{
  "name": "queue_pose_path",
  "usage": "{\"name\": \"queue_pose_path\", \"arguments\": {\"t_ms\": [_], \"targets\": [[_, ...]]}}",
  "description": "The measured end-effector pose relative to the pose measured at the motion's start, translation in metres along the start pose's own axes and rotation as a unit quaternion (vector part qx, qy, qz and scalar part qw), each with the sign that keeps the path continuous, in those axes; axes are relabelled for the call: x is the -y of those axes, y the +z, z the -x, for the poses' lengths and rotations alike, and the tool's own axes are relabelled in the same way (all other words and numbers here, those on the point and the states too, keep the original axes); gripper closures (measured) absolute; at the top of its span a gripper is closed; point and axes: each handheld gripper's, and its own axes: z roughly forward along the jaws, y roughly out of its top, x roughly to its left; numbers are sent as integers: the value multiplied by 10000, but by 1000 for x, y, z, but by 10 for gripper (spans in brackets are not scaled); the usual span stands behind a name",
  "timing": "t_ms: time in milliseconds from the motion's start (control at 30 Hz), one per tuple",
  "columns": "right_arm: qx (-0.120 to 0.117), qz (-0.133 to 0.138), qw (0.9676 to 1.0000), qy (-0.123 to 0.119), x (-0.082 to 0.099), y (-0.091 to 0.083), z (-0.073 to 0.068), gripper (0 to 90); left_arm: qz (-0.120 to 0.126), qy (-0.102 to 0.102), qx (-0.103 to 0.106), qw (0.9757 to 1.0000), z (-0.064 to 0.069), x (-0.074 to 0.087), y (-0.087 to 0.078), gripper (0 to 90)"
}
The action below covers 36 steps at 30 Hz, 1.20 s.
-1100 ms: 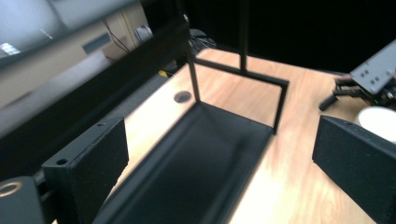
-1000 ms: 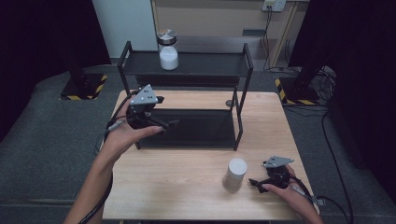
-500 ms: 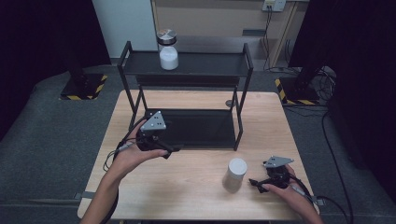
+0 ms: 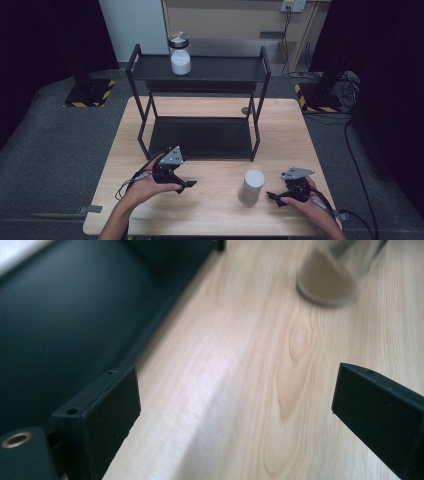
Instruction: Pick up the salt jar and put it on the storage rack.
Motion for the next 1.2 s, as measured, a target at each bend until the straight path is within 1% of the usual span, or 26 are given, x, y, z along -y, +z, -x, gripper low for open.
{"name": "queue_pose_path", "arguments": {"t_ms": [67,167,233,267,333,433,633,700,767,800,867,933,1000,1200], "targets": [[0,0,10000,0,0,0,0,15,-54,-82,24,9999,2,8,4,41],[0,0,10000,1,0,0,0,15,-157,-121,19,9998,3,15,9,41],[0,0,10000,0,0,0,0,15,-90,-235,76,9997,2,22,11,41],[1,0,10000,1,0,0,0,15,-110,-224,58,9997,3,23,12,41],[1,0,10000,0,0,0,0,15,-252,-157,6,9996,5,22,15,41],[1,0,10000,0,0,0,0,15,-339,-150,2,9993,5,23,20,40],[1,-1,10000,0,0,0,0,15,-432,-93,20,9990,7,25,27,40],[1,0,10000,-1,0,0,0,15,-496,-52,22,9988,7,26,28,42],[1,-1,10000,-1,0,0,0,15,-523,-63,33,9986,7,29,30,42],[2,-1,10000,1,0,0,0,15,-504,-35,20,9987,7,32,30,36],[1,-1,10000,0,0,0,0,15,-462,-52,11,9989,7,34,28,32],[1,-1,10000,0,0,0,0,15,-434,20,-51,9990,9,37,28,31],[2,-1,10000,-1,0,0,0,15,-364,36,-44,9993,10,41,29,13],[1,-1,10000,-2,0,0,0,15,-372,46,-33,9993,10,41,29,0]]}}
